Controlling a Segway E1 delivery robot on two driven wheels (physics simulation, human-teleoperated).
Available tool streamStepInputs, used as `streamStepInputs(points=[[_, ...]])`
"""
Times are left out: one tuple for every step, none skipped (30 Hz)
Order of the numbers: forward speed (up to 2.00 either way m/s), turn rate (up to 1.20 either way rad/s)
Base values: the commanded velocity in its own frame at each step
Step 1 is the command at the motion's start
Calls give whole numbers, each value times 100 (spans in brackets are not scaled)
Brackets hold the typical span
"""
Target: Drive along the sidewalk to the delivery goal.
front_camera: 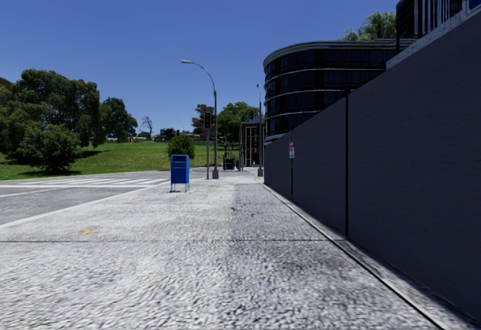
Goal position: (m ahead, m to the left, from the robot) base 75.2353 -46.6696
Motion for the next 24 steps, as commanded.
streamStepInputs(points=[[200,0],[200,0],[200,0],[200,0],[200,0],[200,0],[200,0],[200,0],[200,0],[200,0],[200,0],[200,0],[200,0],[200,0],[200,0],[200,0],[200,0],[200,0],[200,0],[200,0],[200,0],[200,0],[200,0],[200,0]])
